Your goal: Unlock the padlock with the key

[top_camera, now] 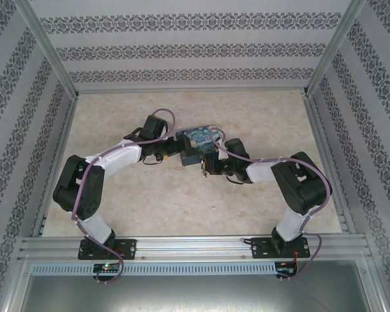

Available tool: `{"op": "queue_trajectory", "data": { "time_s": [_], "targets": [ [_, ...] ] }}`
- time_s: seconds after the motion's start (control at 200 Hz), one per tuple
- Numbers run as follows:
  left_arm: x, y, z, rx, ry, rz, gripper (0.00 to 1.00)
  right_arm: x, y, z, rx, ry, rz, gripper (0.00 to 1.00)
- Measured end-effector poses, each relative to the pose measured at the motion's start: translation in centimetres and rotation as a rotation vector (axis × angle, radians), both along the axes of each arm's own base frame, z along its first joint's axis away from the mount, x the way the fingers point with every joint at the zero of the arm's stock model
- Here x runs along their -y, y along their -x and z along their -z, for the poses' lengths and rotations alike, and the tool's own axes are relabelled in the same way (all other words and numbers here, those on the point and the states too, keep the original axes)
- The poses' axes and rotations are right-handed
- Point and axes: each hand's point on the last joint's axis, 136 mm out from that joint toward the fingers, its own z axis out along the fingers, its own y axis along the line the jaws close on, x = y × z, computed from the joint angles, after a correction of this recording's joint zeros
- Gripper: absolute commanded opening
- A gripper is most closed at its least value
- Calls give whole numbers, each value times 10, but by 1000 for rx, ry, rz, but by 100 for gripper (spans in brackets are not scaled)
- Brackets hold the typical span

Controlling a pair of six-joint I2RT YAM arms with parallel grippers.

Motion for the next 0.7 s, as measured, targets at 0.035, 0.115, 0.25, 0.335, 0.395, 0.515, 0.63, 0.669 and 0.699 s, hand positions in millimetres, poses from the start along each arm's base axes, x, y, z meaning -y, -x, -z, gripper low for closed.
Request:
{"op": "queue_trajectory", "data": {
  "time_s": [0.035, 0.115, 0.25, 0.335, 0.395, 0.515, 0.63, 0.669, 0.699],
  "targets": [
    [-1, -1, -1, 6, -11, 6, 98, 0, 0, 0, 1, -3, 2, 0],
    [-2, -4, -5, 27, -44, 18, 99, 0, 0, 0, 3, -9, 7, 0],
    [-1, -12, -15, 80, -126, 45, 99, 0, 0, -1, 1, -23, 20, 0],
    [4, -14, -16, 106, -188, 68, 99, 0, 0, -1, -1, -34, 28, 0],
    [7, -15, -11, 113, -240, 83, 99, 0, 0, -1, -1, -42, 35, 0],
    [6, -12, 8, 102, -349, 108, 99, 0, 0, -2, -8, -60, 52, 0],
    [5, -9, 20, 91, -415, 120, 99, 1, 0, -1, -30, -81, 80, 0],
    [5, -10, 17, 102, -430, 116, 99, 2, 0, -2, -37, -89, 92, 0],
    [4, -12, 17, 111, -444, 114, 99, 2, 0, -2, -43, -96, 100, 0]
  ]
}}
